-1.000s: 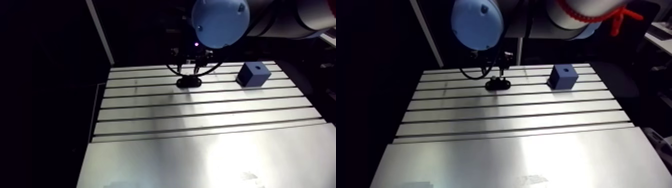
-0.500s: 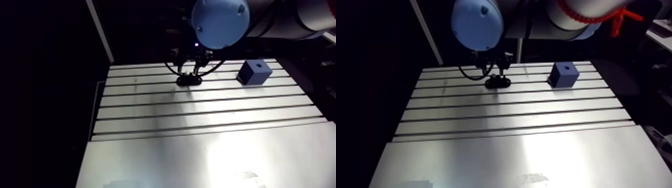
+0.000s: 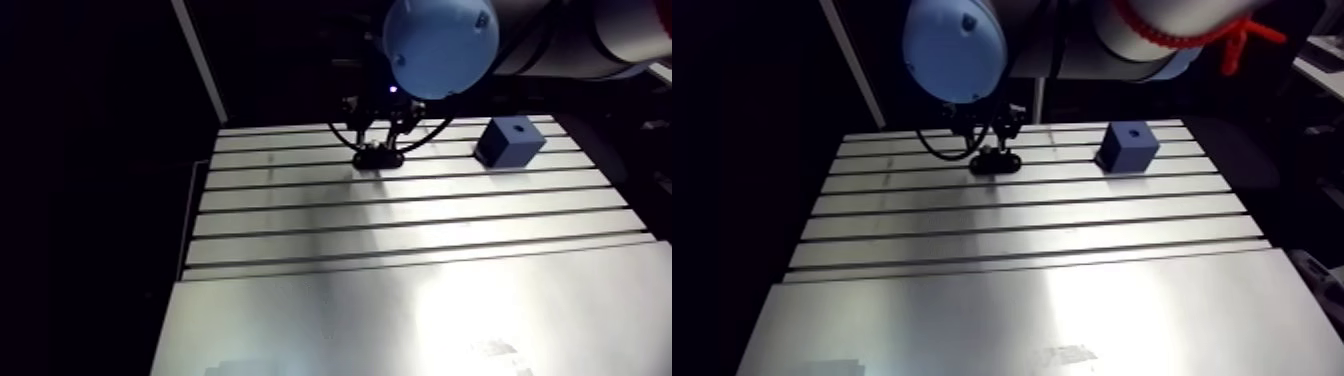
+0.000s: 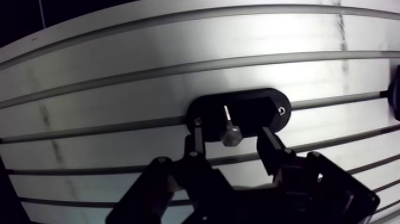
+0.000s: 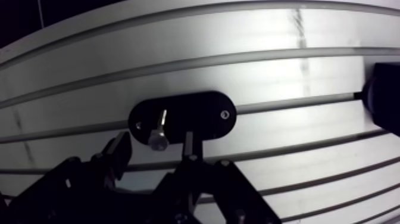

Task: Pick up the M10 bolt and insert it into the hex recess until seated.

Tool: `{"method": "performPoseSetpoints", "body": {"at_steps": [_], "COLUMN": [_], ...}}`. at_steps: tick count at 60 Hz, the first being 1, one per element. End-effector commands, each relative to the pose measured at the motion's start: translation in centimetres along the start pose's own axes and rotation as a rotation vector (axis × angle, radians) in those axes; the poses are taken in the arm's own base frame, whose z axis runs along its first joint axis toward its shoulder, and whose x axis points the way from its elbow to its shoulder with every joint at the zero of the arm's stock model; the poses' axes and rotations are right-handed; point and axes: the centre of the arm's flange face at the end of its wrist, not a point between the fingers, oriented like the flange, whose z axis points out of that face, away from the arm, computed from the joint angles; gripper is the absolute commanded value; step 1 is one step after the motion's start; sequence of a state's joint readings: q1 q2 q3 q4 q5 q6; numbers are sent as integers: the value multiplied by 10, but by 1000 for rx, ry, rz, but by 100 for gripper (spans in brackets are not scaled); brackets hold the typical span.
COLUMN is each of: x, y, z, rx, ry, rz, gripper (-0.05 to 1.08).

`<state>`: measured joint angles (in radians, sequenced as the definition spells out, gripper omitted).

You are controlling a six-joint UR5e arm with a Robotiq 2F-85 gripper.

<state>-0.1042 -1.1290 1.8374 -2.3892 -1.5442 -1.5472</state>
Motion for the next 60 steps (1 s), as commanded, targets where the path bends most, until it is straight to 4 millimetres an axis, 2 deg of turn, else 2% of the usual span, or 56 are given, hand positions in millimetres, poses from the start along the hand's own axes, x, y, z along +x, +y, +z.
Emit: {"method": "performPoseSetpoints", "body": {"at_steps": [1,60], "x": [-1,-1], "y": [0,-1], "z": [3,5], "rx": [0,-1], "ry": [-5,0], "rz": [0,0], "gripper": [45,53]}}
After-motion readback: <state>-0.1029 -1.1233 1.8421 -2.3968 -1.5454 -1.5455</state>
